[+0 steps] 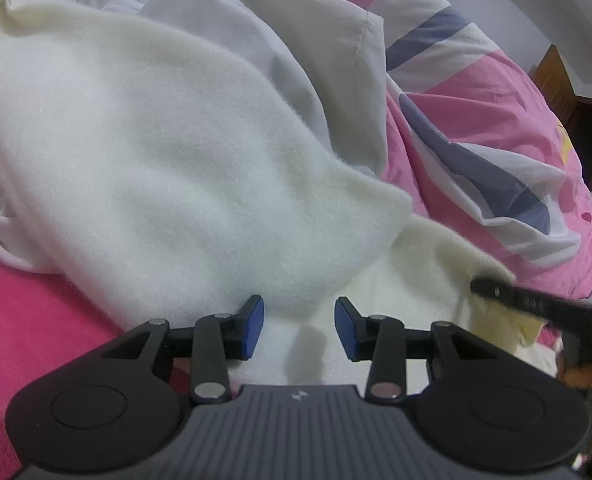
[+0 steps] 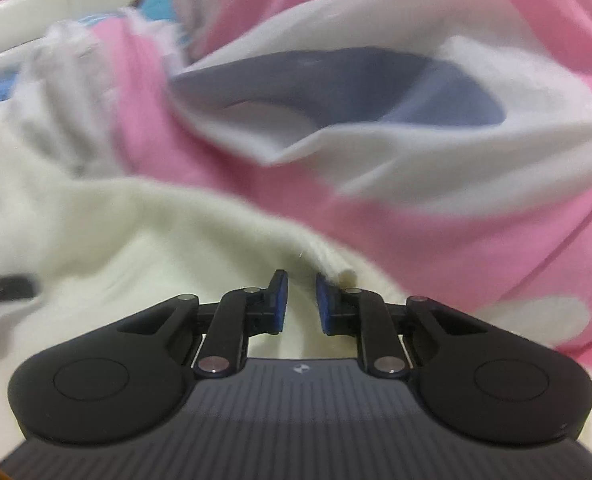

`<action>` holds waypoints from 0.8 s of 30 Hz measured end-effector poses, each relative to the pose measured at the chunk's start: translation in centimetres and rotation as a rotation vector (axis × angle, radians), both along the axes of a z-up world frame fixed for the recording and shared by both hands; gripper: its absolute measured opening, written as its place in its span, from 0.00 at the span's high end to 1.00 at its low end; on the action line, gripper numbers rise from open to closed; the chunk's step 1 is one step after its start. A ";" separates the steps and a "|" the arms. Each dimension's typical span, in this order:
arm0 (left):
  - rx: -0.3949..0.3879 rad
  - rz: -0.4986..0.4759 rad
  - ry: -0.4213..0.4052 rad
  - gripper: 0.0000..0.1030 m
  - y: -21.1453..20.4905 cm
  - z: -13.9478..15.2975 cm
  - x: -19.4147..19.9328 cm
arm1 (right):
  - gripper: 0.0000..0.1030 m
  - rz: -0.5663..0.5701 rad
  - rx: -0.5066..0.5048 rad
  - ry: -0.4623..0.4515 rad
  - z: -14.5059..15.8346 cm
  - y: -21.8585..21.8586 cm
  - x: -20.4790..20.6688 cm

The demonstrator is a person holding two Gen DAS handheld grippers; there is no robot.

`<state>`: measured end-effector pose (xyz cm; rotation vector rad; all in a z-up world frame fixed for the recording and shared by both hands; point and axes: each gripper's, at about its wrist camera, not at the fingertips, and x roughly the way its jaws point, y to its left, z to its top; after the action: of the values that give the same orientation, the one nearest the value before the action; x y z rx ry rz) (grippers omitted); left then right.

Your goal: Fold clothes

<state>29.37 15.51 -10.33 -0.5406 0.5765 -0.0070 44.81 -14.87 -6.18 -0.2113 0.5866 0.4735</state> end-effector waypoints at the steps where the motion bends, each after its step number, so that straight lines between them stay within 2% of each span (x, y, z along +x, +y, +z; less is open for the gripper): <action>1: 0.000 0.000 0.000 0.60 0.0 0.0 0.0 | 0.88 -0.008 0.013 -0.010 0.2 0.0 0.5; 3: 0.000 -0.001 0.000 0.60 0.0 -0.1 0.0 | 0.88 -0.024 0.041 -0.030 0.6 -0.1 1.5; 7: 0.003 -0.001 -0.001 0.60 0.0 0.0 -0.1 | 0.89 -0.036 0.072 -0.002 0.1 -0.7 2.9; 11: -0.001 -0.001 0.000 0.60 0.1 0.0 0.0 | 0.84 -0.008 0.126 0.019 2.2 -2.0 0.6; 14: 0.000 0.000 0.001 0.60 0.1 0.0 0.0 | 0.79 0.000 0.106 -0.055 4.2 -3.1 -3.0; 18: 0.003 0.000 0.001 0.60 0.0 0.0 -0.1 | 0.79 0.056 0.007 -0.081 4.4 -2.7 -6.7; 22: 0.003 0.001 0.001 0.60 0.1 0.0 0.0 | 0.80 0.126 -0.198 -0.054 0.8 -0.1 -7.7; 24: 0.003 0.001 0.001 0.60 0.1 0.0 0.0 | 0.81 0.107 -0.278 -0.077 -0.6 0.4 -6.9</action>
<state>29.34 15.58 -10.32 -0.5383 0.5768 -0.0053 37.92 -14.45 -6.82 -0.5255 0.5662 0.4843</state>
